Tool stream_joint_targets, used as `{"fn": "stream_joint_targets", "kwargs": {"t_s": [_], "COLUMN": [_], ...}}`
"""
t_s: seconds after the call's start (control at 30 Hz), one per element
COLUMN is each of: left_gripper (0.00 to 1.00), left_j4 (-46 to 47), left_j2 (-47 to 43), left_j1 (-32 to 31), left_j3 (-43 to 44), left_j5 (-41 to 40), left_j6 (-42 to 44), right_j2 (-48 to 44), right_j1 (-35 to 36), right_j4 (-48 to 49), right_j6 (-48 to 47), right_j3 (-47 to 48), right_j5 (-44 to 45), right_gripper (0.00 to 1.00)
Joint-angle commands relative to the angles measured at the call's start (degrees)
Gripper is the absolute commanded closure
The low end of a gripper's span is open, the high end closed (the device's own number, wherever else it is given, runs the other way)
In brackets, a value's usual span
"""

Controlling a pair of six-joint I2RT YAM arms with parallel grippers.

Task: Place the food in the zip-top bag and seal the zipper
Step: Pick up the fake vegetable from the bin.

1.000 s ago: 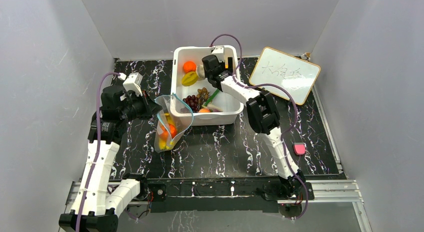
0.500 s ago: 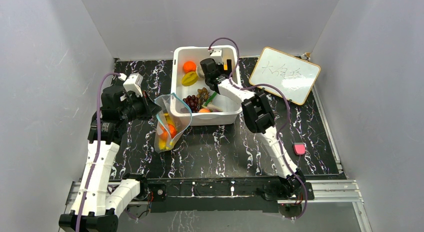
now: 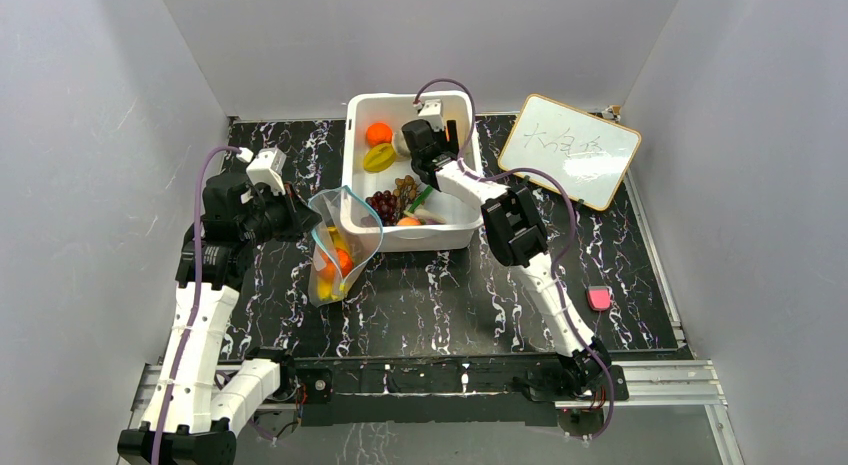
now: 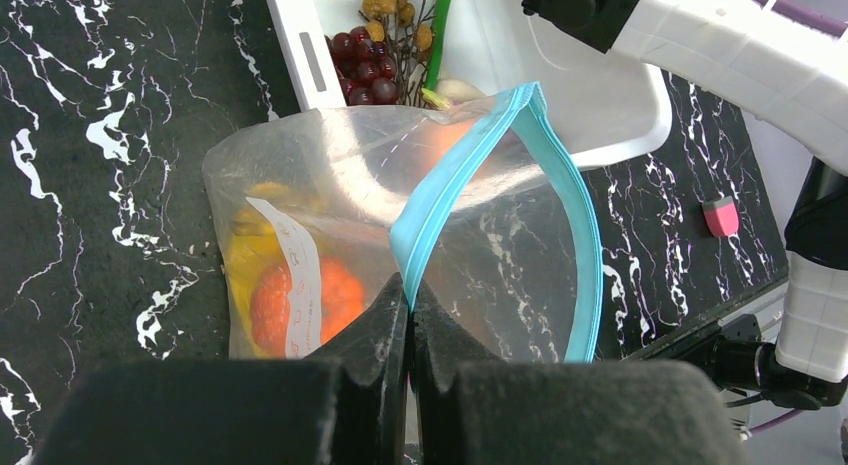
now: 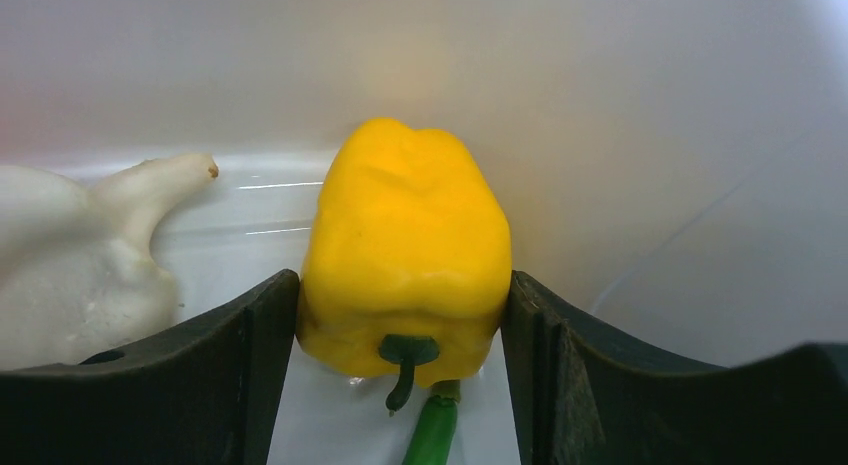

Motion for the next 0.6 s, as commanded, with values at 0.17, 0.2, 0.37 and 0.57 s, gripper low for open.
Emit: {"fn": "stream_joint_targets", "kwargs": {"t_s": [0.17,0.2,0.37,0.57], "left_gripper": [1.0,1.0,1.0,1.0], "left_j4": [-0.83,-0.85,-0.53,-0.34], "left_j2": [-1.08,-1.03,-1.08,-1.31], "left_j1": [-0.19,-0.19,-0.19,-0.2], "left_j3": [1.3,1.62,2.65,2.95], "left_j5": [-1.65,-2.14,-2.57,-2.54], "left_j6": [1.63,1.71,1.09,0.0], "right_j2": [-5.11,-6.21,-11.43,-17.88], "right_j1": [-0.41,-0.37,-0.39,-0.25], "right_j4": [5.0,4.87,3.43,1.97], "right_j6": [-1.69,-1.13,0.9,1.16], "right_j3": [-2.34,-3.04,-7.26,-14.13], "right_j5": [-5.42,-6.02,-10.45,-15.54], "right_gripper": [0.48,0.5,0.54,0.59]}}
